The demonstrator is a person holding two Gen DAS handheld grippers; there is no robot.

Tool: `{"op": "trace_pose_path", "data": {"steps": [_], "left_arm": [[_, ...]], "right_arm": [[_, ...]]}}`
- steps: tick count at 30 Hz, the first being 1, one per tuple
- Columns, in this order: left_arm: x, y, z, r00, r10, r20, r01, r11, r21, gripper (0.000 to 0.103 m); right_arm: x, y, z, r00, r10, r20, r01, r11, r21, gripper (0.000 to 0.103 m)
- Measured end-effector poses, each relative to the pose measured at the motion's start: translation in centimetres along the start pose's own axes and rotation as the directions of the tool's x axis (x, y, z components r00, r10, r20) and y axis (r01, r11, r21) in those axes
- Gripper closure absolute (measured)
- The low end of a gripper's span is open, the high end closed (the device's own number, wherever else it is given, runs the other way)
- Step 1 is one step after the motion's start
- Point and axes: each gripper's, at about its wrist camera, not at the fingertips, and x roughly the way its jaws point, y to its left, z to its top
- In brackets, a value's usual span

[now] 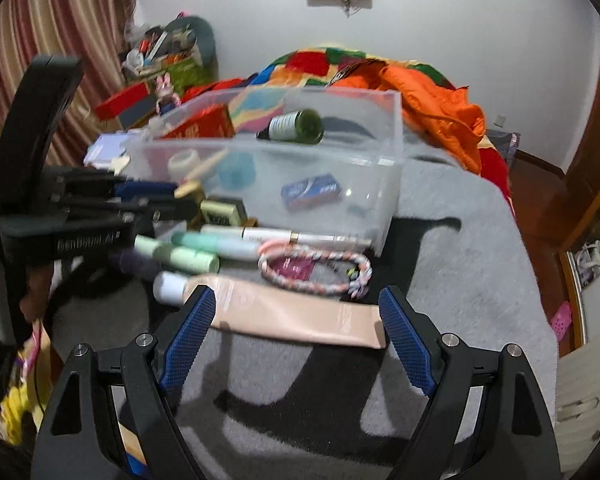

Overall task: Organize objects
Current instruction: 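Release the Max box into the clear box with the right gripper while the left grasps the beige block, then grasp the beige white-capped tube with the right gripper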

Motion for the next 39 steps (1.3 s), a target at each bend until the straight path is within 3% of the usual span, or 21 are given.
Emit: {"op": "trace_pose_path", "data": {"steps": [4,7,11,20,29,32,39], "left_arm": [[0.0,0.1,0.0,1.0,-0.011,0.012,0.011,1.0,-0.027,0.091],[0.0,0.3,-0.1,1.0,-0.013,0.018,0.014,0.999,-0.035,0.093],[-0.7,0.9,-0.5,1.0,-0.015,0.027,0.017,0.999,-0.05,0.093],[-4.7,3.2,-2.6,0.995,0.031,0.094,-0.021,0.993,-0.114,0.093],[-7.5,2.7,-4.4,0.991,0.012,0.134,0.005,0.992,-0.124,0.093],[-7.7,2.1,-5.0,0.991,0.002,0.134,0.013,0.994,-0.112,0.093],[-7.5,1.5,-4.8,0.989,-0.039,0.141,0.056,0.991,-0.12,0.093]], "right_arm": [[0.8,0.2,-0.1,1.0,0.014,-0.014,-0.014,0.999,-0.03,0.021],[1.6,0.1,0.5,0.997,0.075,-0.036,-0.077,0.995,-0.056,0.021],[2.6,-0.1,0.6,0.988,0.115,-0.105,-0.123,0.99,-0.076,0.021],[1.6,0.8,-1.0,0.971,0.173,-0.166,-0.199,0.968,-0.153,0.019],[3.4,3.0,0.0,0.973,0.158,-0.167,-0.19,0.962,-0.197,0.021],[3.5,3.4,0.1,0.977,0.156,-0.146,-0.184,0.961,-0.204,0.032],[2.4,2.1,-0.3,0.971,0.204,-0.125,-0.22,0.967,-0.13,0.067]]}}
